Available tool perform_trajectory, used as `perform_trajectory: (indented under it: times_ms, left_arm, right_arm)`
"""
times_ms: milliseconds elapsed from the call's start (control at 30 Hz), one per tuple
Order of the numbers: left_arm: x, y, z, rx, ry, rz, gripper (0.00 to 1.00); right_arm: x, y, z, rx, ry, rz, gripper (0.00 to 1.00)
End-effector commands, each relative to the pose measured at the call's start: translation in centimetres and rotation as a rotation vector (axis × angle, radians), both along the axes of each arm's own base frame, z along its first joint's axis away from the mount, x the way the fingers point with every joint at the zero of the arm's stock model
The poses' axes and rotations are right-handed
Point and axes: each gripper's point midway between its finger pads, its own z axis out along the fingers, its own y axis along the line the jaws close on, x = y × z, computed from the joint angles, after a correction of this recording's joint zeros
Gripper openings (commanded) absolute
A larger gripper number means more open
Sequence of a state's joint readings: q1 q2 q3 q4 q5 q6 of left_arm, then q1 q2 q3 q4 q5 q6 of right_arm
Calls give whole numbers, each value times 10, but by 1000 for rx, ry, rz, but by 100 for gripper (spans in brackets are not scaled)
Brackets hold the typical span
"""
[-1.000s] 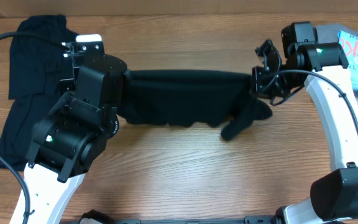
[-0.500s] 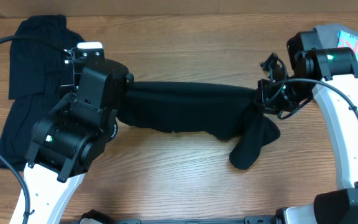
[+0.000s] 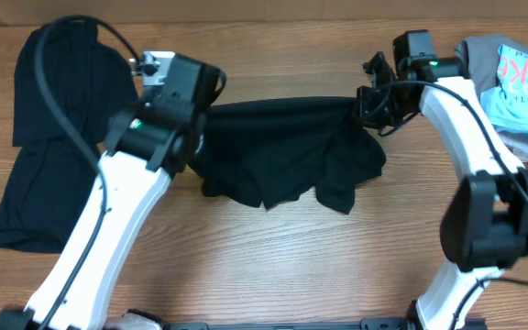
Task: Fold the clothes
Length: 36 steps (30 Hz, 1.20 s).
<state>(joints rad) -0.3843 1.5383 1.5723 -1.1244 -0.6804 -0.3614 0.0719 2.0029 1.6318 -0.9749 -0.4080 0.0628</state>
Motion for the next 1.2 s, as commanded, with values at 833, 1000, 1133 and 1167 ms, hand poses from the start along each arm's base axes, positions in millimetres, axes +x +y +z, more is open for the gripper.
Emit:
perform_trajectory:
  times_ms: [833,1000,1133,1167]
  left_arm:
    - [61,12,-67,-80,44,87,4]
    - [67,13,-67,-120,27,85,4]
    - [71,13,-66,-117,16,74,4]
    - [71,13,-65,-118,13,74,4]
  right_arm:
    - [-27,52,46,-31,91,110,83]
    - [-53,82,19,-141,120,211,75]
    - [-66,96,-9,-263,102,258,68]
    - [-69,97,-15,-289,103,253,67]
